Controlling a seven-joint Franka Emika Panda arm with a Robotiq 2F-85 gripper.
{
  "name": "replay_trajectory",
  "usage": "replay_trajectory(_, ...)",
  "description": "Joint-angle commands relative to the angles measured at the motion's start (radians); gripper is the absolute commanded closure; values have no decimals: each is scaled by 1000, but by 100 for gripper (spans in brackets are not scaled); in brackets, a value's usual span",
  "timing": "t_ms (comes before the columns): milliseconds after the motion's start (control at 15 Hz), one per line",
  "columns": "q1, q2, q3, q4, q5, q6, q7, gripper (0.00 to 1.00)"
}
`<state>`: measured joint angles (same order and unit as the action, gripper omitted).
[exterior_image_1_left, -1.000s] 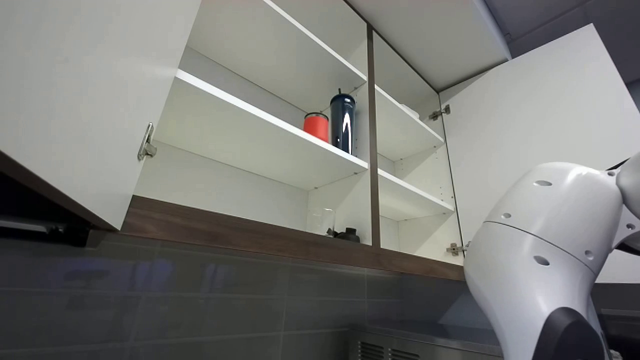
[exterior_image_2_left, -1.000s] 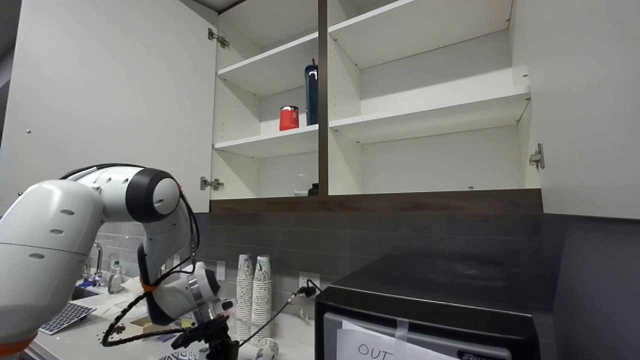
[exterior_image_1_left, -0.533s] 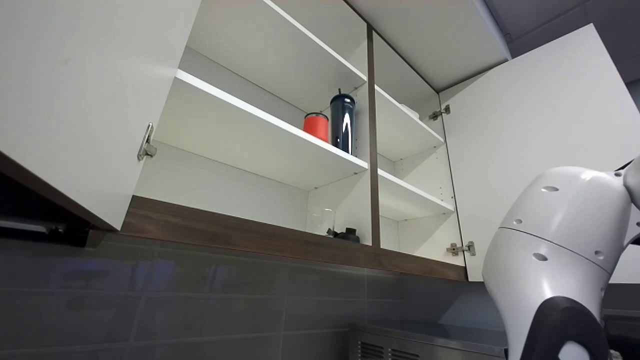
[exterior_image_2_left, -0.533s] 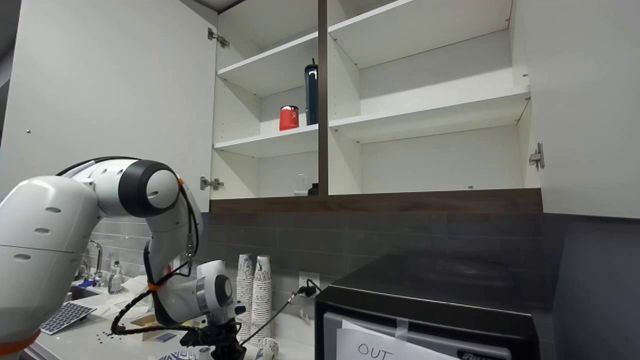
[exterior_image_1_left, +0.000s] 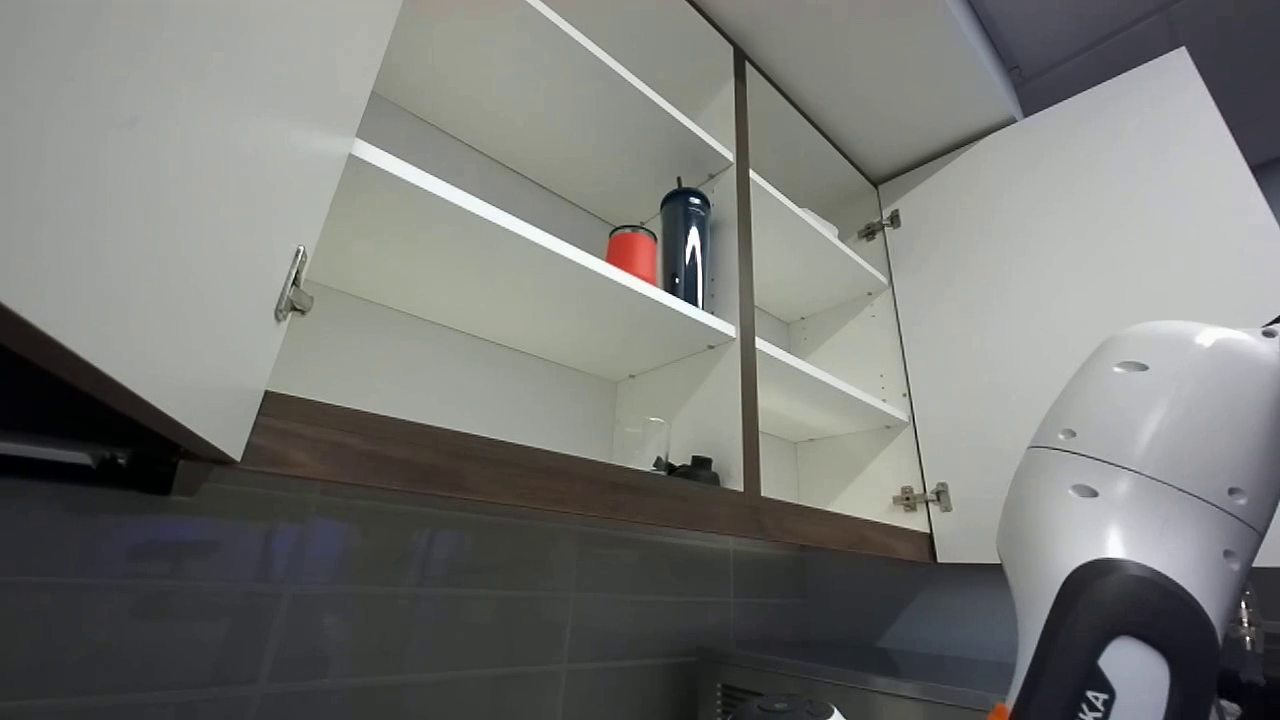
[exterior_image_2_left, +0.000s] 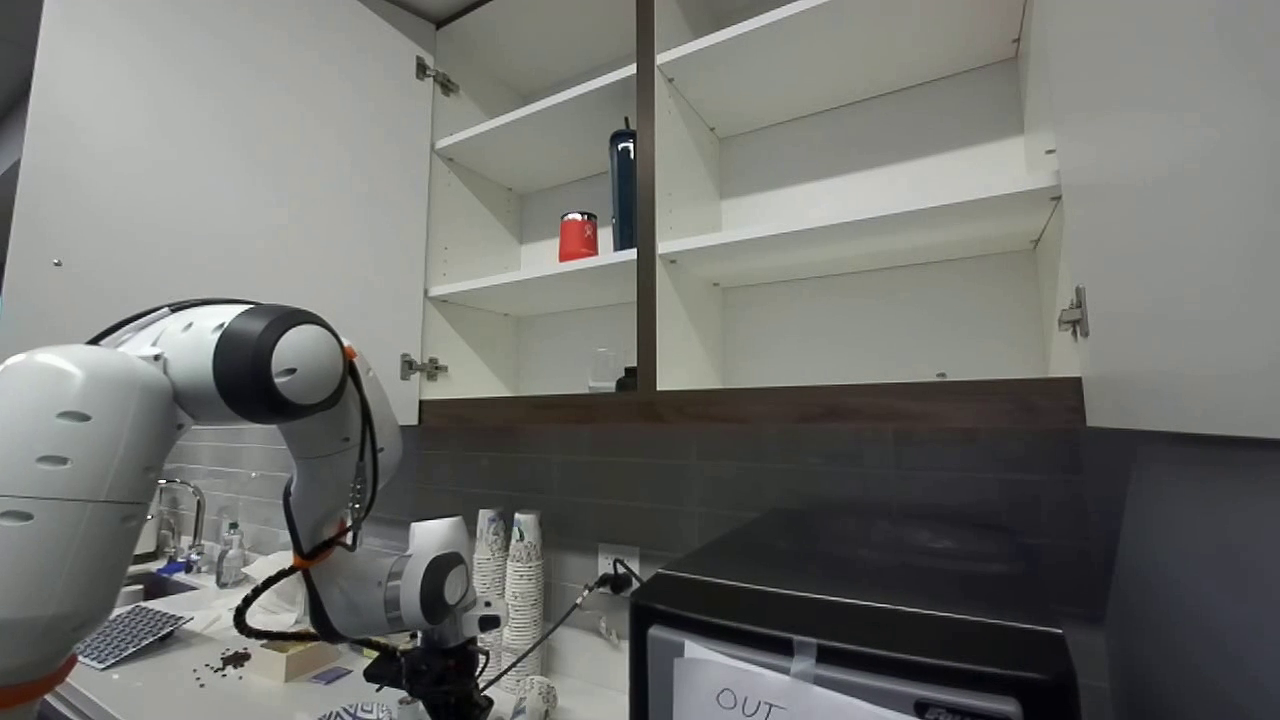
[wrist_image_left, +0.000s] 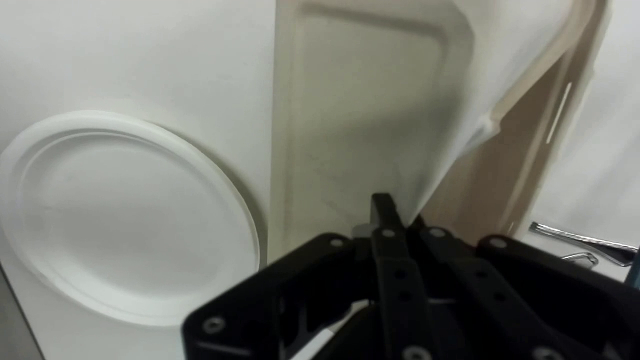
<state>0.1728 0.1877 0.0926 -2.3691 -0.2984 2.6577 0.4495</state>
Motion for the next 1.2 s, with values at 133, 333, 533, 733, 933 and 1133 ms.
replay_trajectory(133, -13, -104, -1, -89, 95, 49, -87, 99)
replay_trajectory(333, -31, -151, 3, -135, 152, 121, -147, 99)
replay_trajectory(533, -51, -180, 11, -180, 272, 207, -266, 99)
replay_trajectory(733, -42, -145, 2, -129, 208, 163, -208, 96)
replay_trajectory(933, -40, -143, 3, -125, 208, 163, -207, 96)
replay_trajectory(1133, -39, -129, 27, -118, 328, 158, -291, 99)
